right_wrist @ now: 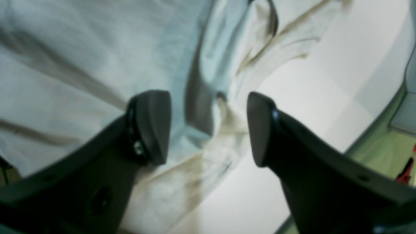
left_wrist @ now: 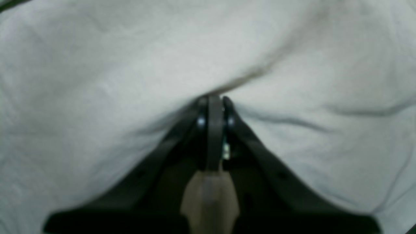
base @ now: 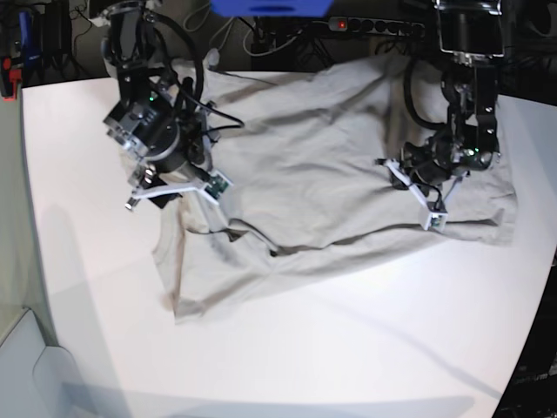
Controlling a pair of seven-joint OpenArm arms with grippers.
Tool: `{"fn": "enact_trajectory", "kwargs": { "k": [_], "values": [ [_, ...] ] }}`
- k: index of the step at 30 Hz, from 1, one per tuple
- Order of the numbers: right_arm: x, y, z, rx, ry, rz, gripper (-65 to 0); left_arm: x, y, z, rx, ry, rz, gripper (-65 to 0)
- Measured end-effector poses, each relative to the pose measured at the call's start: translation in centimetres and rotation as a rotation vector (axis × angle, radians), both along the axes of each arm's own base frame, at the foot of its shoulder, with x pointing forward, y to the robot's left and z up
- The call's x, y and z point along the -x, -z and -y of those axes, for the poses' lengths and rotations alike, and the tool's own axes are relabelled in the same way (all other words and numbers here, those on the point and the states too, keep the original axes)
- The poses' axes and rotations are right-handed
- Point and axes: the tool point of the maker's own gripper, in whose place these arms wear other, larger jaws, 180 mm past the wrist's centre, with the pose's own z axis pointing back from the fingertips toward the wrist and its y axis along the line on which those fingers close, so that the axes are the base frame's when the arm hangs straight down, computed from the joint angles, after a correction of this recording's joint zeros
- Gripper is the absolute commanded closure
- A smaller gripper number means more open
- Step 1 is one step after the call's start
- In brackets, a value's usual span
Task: Layout the t-shirt on the table in an organized manner, then fold the t-shirt properly
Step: 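Grasp the shirt fabric with both grippers and pull it flat, then drag the shirt edge with the right gripper away from the left gripper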
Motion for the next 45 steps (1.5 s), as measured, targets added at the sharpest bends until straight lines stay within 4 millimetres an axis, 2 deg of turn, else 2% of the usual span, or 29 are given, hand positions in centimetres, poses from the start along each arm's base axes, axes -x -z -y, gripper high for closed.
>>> {"fn": "enact_trajectory", "kwargs": {
  "k": [3, 5, 8, 10, 13, 15, 19, 26, 30, 32, 38, 45],
  "values": [
    [-1.6, -1.3, 1.3, 0.045, 0.018, 0.047, -38.5, 0.0, 0.1, -0.6, -0.003, -0.003, 0.0, -0.1],
    [-3.2, -2.7, 1.1, 0.03, 0.012, 0.095, -38.5, 0.0, 0.2, -1.5, -0.005, -0.015, -0.004, -0.1],
    [-5.5, -4.8, 1.4, 0.028, 0.028, 0.162, -38.5, 0.0, 0.2, -4.3, -0.01, -0.098, -0.005, -0.1],
    [-7.1, -6.0, 0.7, 0.01, 0.028, 0.197, -38.5, 0.2, 0.0, -6.5, -0.035, -0.143, -0.005, -0.1],
    [-9.4, -5.7, -1.5, -0.046, 0.016, 0.177, -38.5, 1.0, 0.0, -8.5, -0.08, -0.161, -0.018, -0.1],
    [-10.4, -4.1, -2.6, -0.051, 0.004, 0.121, -38.5, 1.0, -0.2, -8.7, -0.087, -0.161, -0.018, -0.1],
    [-10.4, -0.1, -4.7, -0.037, -0.043, -0.006, -38.5, 1.3, -0.3, -9.4, -0.106, -0.157, -0.03, -0.1],
    [-8.5, 1.5, -9.6, -0.149, -0.174, -0.003, -38.5, 1.3, -0.3, -9.4, -0.109, -0.157, -0.03, -0.1],
    [-8.1, 4.0, -9.6, -0.154, -0.179, -0.063, -38.5, 1.3, -0.3, -9.4, -0.109, -0.157, -0.033, -0.1],
    [-8.0, 4.5, -9.8, -0.174, -0.19, -0.066, -38.5, 1.3, -0.3, -9.4, -0.11, -0.157, -0.033, -0.1],
    [-8.4, 4.3, -10.6, -0.212, -0.211, -0.042, -38.5, 1.3, -0.3, -9.4, -0.109, -0.157, -0.031, -0.1],
    [-10.8, 2.2, -10.1, -0.204, -0.218, 0.019, -38.4, 1.3, -0.3, -9.3, -0.107, -0.157, -0.031, -0.1]
  ]
}}
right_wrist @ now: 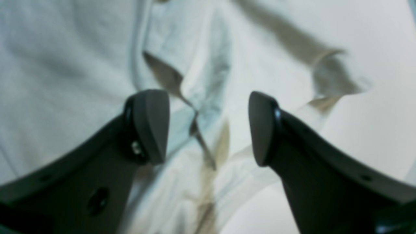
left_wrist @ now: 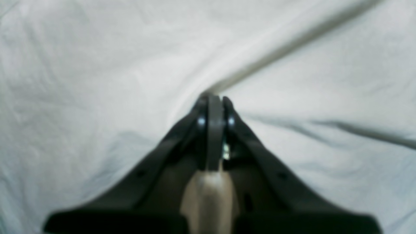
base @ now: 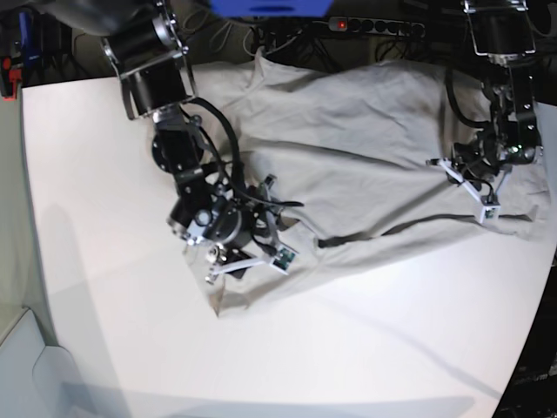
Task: Layout the t-shirt on the table in an organized manner, then fold the t-shirt properly
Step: 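Drag the shirt edge with the right gripper away from the left gripper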
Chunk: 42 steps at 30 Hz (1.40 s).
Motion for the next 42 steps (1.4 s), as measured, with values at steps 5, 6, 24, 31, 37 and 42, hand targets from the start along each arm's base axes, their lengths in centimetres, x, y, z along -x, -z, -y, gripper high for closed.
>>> {"fn": "enact_trajectory", "kwargs": {
  "k": [5, 6, 24, 31, 37, 42],
  "values": [
    [0.0, 2.2, 1.8, 0.057, 0.015, -0.057, -38.4, 0.0, 0.0, -0.1, -0.003, 0.0, -0.002, -0.1],
    [0.1, 2.4, 2.0, 0.06, 0.017, -0.062, -38.4, 0.0, 0.0, -0.1, -0.002, 0.0, -0.001, -0.1],
    [-0.6, 4.5, 3.6, -0.018, 0.072, -0.111, -21.7, -0.3, -0.2, 0.0, -0.001, -0.003, -0.004, -0.1],
    [-1.4, 3.3, 3.7, -0.011, 0.073, -0.075, -17.9, -0.4, -0.2, 0.0, -0.003, -0.002, -0.002, -0.1],
    [-2.1, 1.9, 3.5, -0.021, 0.069, -0.032, -11.0, -0.4, -0.2, 0.0, -0.004, -0.001, -0.002, -0.1],
    [-2.1, 1.9, 3.5, -0.02, 0.069, -0.033, 0.0, -0.4, -0.2, 0.0, -0.004, -0.002, -0.002, -0.1]
  ]
}}
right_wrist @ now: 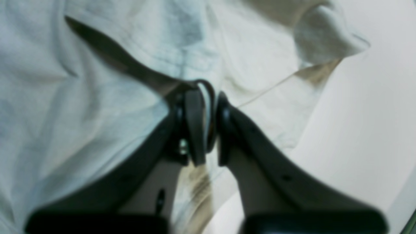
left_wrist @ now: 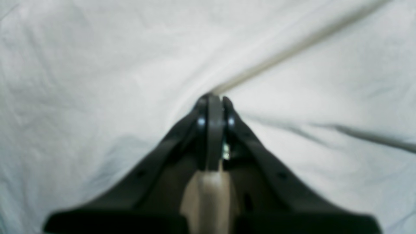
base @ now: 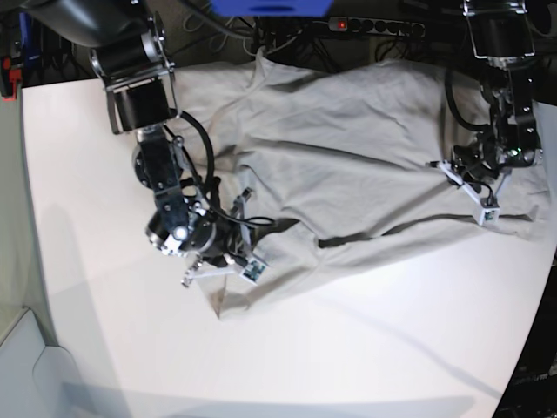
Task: Layout the t-shirt on the table in an organized manner, then fold the t-shirt properly
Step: 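Drag the shirt edge with the right gripper away from the left gripper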
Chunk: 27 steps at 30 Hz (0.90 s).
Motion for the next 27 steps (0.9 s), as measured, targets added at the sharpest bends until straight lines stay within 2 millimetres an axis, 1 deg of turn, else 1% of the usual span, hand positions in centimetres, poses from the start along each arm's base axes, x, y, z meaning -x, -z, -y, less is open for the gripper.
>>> {"fn": "enact_trajectory", "kwargs": {
  "k": [3, 6, 9, 11, 15, 18, 20, 22, 24, 27],
  "values": [
    [-0.4, -0.2, 0.0, 0.002, 0.0, 0.004, 0.0, 0.0, 0.0, 0.0, 0.0, 0.0, 0.0, -0.1],
    [-1.5, -1.3, 0.0, 0.002, 0.001, 0.031, 0.0, 0.0, 0.0, 0.0, 0.0, 0.0, -0.001, -0.1],
    [-2.9, -3.0, 0.0, -0.001, -0.001, 0.072, 0.0, 0.0, 0.0, 0.0, 0.0, 0.0, 0.0, -0.1],
    [-4.1, -4.4, 0.0, 0.0, 0.0, 0.106, 0.0, 0.0, 0.0, 0.0, 0.0, 0.0, -0.001, -0.1],
    [-7.3, -7.8, 0.0, 0.003, 0.001, 0.167, 0.0, 0.0, 0.0, 0.0, 0.0, 0.0, -0.001, -0.1],
    [-9.1, -9.8, -1.1, -0.012, -0.007, 0.193, 0.0, 0.0, 0.0, 0.0, 0.0, 0.0, 0.0, -0.1],
    [-10.1, -11.3, -2.6, -0.06, -0.035, 0.226, 0.0, 0.0, 0.0, 0.0, 0.001, 0.0, -0.001, -0.1],
    [-10.9, -12.4, -3.8, -0.087, -0.053, 0.243, 0.0, 0.0, 0.0, 0.0, 0.001, 0.001, 0.0, -0.1],
    [-11.5, -13.2, -4.9, -0.119, -0.072, 0.255, 0.0, 0.0, 0.0, 0.0, 0.001, 0.001, -0.002, -0.1],
    [-12.0, -13.6, -5.7, -0.144, -0.089, 0.263, 0.0, 0.0, 0.0, 0.0, 0.001, 0.001, -0.001, -0.1]
  ]
}}
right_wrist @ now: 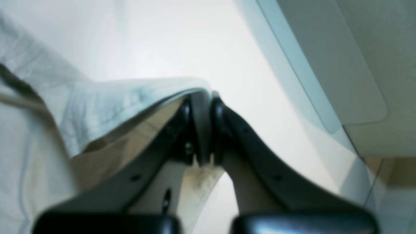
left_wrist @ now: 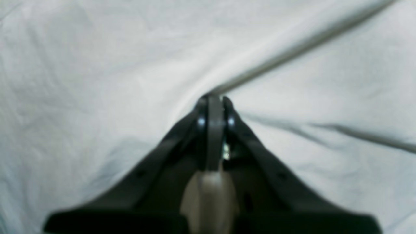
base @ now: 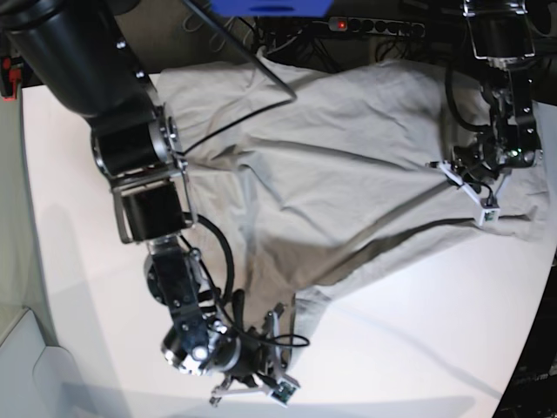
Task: Layout the t-shirt on the table in an organized manner, then fold the t-shirt properly
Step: 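Drag the shirt edge with the right gripper away from the left gripper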
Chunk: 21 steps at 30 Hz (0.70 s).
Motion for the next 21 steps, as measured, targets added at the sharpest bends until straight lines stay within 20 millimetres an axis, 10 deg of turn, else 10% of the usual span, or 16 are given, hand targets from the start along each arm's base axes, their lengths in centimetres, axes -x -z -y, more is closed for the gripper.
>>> {"fn": "enact_trajectory", "kwargs": {
  "k": [12, 21],
  "values": [
    [-0.5, 0.6, -4.7, -0.048, -0.086, -0.035, -1.0, -0.3, -1.0, 0.4, -0.015, 0.02, 0.02, -0.1],
    [-3.5, -1.7, -1.9, -0.159, 0.096, 0.068, -29.7, -0.3, -1.0, 0.5, -0.012, 0.021, 0.02, -0.1]
  ]
}}
